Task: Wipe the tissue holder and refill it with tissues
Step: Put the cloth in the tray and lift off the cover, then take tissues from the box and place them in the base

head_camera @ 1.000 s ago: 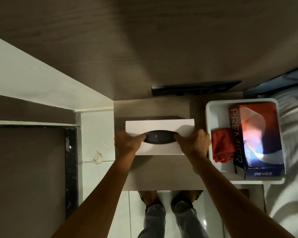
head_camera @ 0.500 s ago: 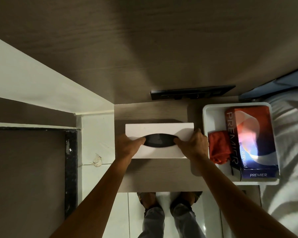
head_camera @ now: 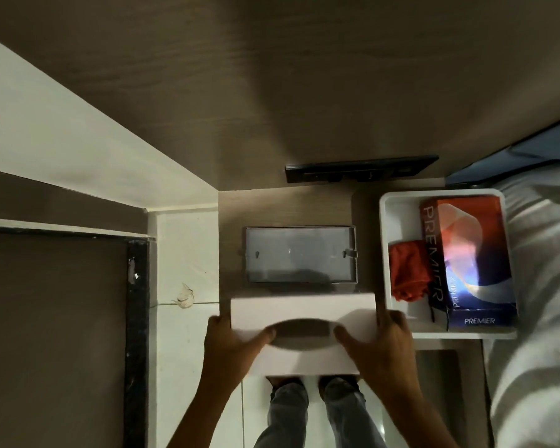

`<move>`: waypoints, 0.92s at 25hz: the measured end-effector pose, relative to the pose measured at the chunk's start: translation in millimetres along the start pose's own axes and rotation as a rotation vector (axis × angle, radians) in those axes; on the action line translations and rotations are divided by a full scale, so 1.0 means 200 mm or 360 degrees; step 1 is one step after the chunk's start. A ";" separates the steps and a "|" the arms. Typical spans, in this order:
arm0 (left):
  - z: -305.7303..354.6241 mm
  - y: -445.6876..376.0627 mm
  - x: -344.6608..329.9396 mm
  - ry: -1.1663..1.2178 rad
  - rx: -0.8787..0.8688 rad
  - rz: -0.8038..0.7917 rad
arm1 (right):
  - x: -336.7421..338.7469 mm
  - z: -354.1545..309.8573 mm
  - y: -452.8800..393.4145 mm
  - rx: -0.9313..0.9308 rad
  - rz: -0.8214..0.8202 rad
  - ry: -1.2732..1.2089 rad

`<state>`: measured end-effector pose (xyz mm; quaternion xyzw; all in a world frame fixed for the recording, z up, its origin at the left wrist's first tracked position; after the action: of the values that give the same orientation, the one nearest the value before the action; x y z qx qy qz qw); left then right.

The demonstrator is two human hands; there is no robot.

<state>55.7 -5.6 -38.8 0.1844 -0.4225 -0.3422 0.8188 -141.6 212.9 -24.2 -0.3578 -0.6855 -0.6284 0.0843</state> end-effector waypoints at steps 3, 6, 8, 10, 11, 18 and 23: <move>-0.13 0.12 -0.03 -0.0034 0.0058 0.0045 | -0.08 0.08 0.03 0.0015 -0.0015 -0.0005; -0.15 0.07 -0.08 -0.0015 -0.0013 0.0167 | -0.15 0.04 -0.06 0.0071 0.0073 0.0000; -0.15 0.03 -0.12 0.0000 -0.0052 0.0196 | -0.19 0.05 -0.12 0.0059 0.0112 -0.0001; -0.16 -0.01 -0.14 0.0009 -0.0075 0.0218 | -0.21 0.05 -0.15 0.0066 0.0170 -0.0004; -0.17 -0.02 -0.15 0.0025 -0.0091 0.0237 | -0.22 0.05 -0.16 0.0080 0.0193 -0.0005; -0.17 -0.11 -0.13 0.0124 -0.0187 0.0323 | -0.24 -0.03 -0.23 0.0153 0.0185 -0.0078; -0.04 0.07 -0.08 -0.0285 -0.0389 0.0307 | -0.08 0.12 -0.04 0.0479 0.0088 -0.0287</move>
<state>62.1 15.8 -44.6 0.0108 -0.4648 -0.3261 0.8231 -127.7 230.1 -44.8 -0.4146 -0.7666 -0.4816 0.0923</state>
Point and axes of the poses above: each hand's wrist, its own y-axis away from the middle knuckle, its own x-axis out of the back of the hand, z = x × y, the point moved 6 cm from there along -y, towards the middle knuckle, and after that the axes turned 14 degrees about -x, right-handed, at the moved point
